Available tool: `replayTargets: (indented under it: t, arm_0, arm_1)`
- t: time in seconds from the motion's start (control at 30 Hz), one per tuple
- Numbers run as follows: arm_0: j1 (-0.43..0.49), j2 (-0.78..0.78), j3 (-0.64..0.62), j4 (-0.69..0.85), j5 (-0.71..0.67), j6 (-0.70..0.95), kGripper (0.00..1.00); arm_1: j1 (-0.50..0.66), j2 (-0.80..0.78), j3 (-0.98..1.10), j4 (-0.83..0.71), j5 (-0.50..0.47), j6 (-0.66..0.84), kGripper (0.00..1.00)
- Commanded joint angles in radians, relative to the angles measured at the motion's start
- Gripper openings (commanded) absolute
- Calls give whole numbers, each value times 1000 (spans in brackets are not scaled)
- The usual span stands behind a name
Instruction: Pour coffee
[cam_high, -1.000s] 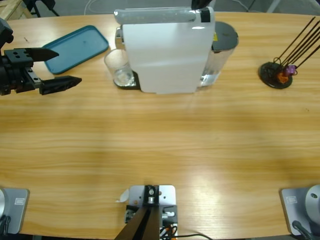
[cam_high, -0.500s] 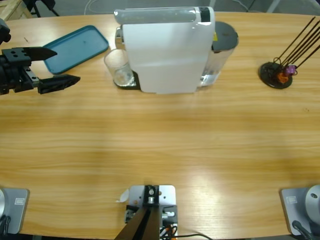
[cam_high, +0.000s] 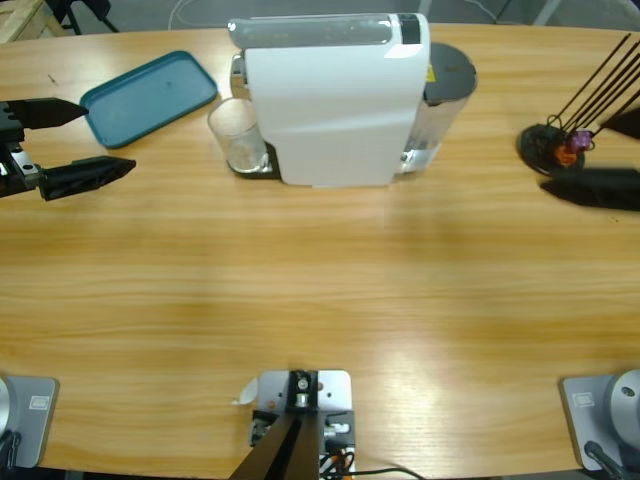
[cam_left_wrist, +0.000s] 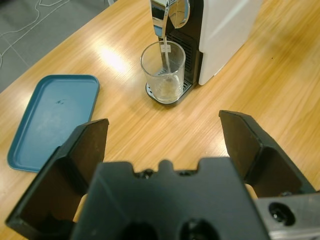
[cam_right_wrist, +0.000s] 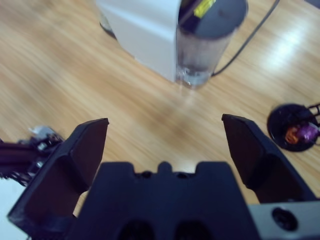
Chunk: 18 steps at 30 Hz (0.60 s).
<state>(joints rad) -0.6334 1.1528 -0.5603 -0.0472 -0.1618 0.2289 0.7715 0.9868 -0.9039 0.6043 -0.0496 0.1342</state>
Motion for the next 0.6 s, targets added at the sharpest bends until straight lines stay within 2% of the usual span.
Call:
replayTargets:
  t: [0.03,0.13,0.27,0.43,0.6]
  arm_0:
    - [6,-42,44,13,-9,-28,968]
    - [6,-45,48,13,-16,-53,968]
    - [6,-67,50,10,-23,-66,968]
    - [6,-67,66,0,-60,-82,968]
    - [6,-52,68,-22,-59,-78,968]
  arm_1:
    - [10,-114,104,-7,7,-81,1000]
    - [4,-87,131,-58,11,-115,1000]
    - [-95,-49,166,-147,76,-130,1000]
    - [-120,-32,166,-158,127,-142,1000]
    - [-129,-23,169,-164,118,-143,982]
